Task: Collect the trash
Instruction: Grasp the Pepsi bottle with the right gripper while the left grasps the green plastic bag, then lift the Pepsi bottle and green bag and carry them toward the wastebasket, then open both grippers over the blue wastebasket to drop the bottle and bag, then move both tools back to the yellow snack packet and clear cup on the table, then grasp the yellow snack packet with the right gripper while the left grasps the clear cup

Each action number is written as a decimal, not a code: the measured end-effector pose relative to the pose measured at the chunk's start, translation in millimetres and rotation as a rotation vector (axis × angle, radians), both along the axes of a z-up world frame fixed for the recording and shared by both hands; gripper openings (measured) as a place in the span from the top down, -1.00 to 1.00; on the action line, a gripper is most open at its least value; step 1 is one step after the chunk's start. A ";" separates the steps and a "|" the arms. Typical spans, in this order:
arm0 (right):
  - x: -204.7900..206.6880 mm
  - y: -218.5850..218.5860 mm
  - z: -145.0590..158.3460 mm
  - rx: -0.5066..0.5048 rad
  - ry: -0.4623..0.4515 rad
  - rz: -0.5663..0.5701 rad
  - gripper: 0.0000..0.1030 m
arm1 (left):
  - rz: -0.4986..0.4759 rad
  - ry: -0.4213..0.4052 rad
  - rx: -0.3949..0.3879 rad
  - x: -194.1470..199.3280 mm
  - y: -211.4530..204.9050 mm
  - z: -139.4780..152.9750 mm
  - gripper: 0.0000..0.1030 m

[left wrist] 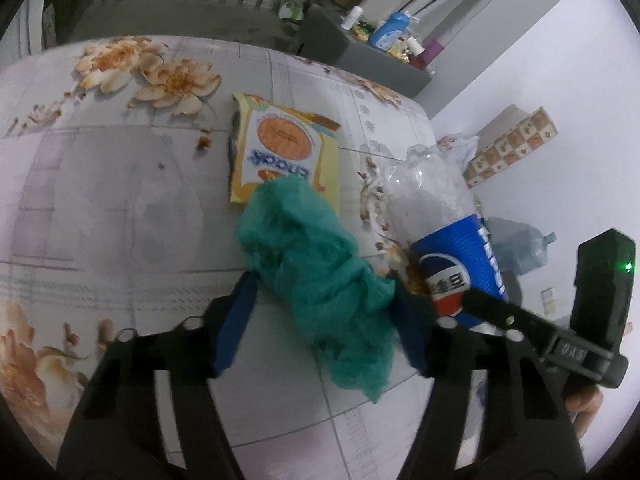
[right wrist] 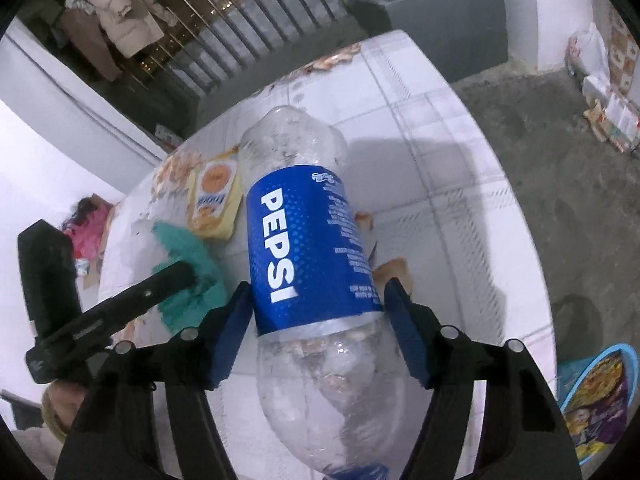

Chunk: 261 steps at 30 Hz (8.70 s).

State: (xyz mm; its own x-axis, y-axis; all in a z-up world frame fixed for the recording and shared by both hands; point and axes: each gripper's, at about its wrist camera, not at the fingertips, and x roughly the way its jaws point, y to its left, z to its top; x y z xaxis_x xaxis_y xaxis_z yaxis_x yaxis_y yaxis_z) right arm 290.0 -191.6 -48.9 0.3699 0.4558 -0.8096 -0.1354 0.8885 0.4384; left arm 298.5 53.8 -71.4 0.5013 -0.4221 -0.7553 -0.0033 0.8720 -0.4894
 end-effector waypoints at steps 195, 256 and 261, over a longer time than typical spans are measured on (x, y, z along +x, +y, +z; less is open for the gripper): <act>-161.6 -170.7 53.9 0.097 -0.243 -0.433 -0.32 | -0.124 -0.396 0.152 -70.4 18.7 174.7 -0.59; -120.7 26.2 -16.0 -0.275 -0.102 -0.028 0.96 | -0.404 -0.230 0.243 -109.7 -25.7 14.4 -0.25; -176.4 -13.4 -12.3 -0.233 -0.084 -0.148 0.97 | -0.459 -0.271 0.230 -142.2 -52.8 19.4 -0.24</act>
State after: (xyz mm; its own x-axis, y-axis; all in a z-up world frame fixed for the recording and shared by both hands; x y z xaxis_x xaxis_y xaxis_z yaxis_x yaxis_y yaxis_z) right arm 113.6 -205.0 -61.2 0.4887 0.1973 -0.8499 -0.0243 0.9768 0.2128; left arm 156.3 1.0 -52.0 0.4943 -0.4818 -0.7236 0.4990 0.8388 -0.2176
